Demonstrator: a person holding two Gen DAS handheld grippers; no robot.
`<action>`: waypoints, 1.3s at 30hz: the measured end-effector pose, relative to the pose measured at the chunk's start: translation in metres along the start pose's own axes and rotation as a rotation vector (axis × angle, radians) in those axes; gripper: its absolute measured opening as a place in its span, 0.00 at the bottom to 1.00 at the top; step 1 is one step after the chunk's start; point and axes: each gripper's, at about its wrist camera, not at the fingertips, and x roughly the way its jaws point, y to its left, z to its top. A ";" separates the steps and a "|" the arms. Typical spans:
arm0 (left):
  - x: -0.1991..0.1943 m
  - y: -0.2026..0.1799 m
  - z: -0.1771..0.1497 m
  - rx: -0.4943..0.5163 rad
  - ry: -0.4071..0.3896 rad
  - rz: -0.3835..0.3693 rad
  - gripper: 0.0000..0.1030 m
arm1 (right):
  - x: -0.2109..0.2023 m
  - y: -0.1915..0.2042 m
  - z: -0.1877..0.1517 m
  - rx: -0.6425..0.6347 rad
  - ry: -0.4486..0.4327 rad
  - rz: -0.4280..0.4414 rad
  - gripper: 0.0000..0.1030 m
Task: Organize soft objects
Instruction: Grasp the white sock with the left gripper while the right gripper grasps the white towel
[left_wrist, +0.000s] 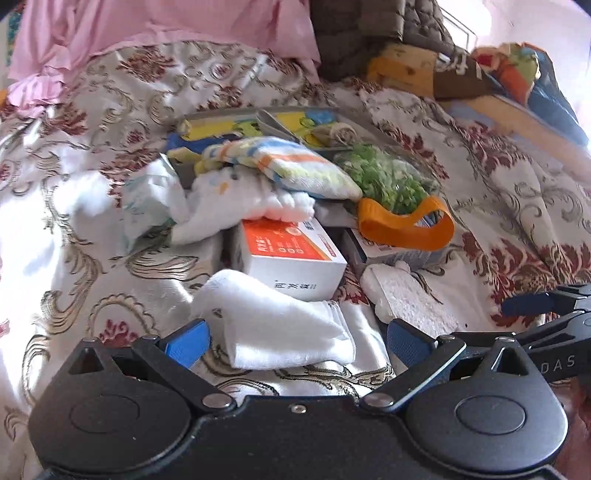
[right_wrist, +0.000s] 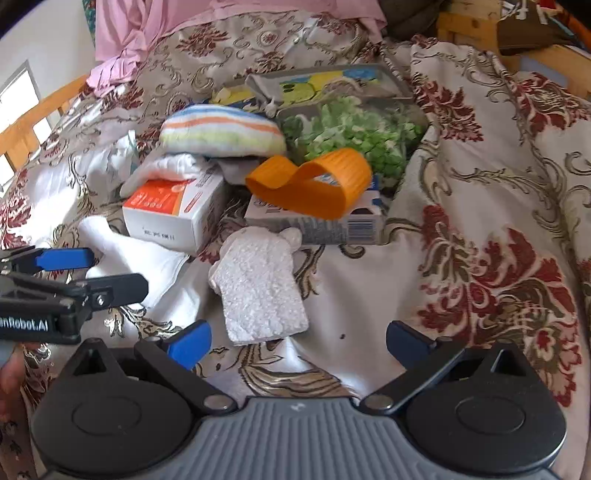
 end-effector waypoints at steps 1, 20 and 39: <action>0.003 0.001 0.001 -0.006 0.011 -0.006 0.99 | 0.003 0.002 0.000 -0.006 0.005 -0.005 1.00; 0.016 0.024 -0.013 -0.174 0.002 -0.103 0.65 | 0.030 0.023 0.001 -0.102 0.004 0.005 0.77; 0.002 0.036 -0.021 -0.264 0.006 -0.130 0.08 | 0.017 0.033 -0.003 -0.165 -0.061 0.025 0.56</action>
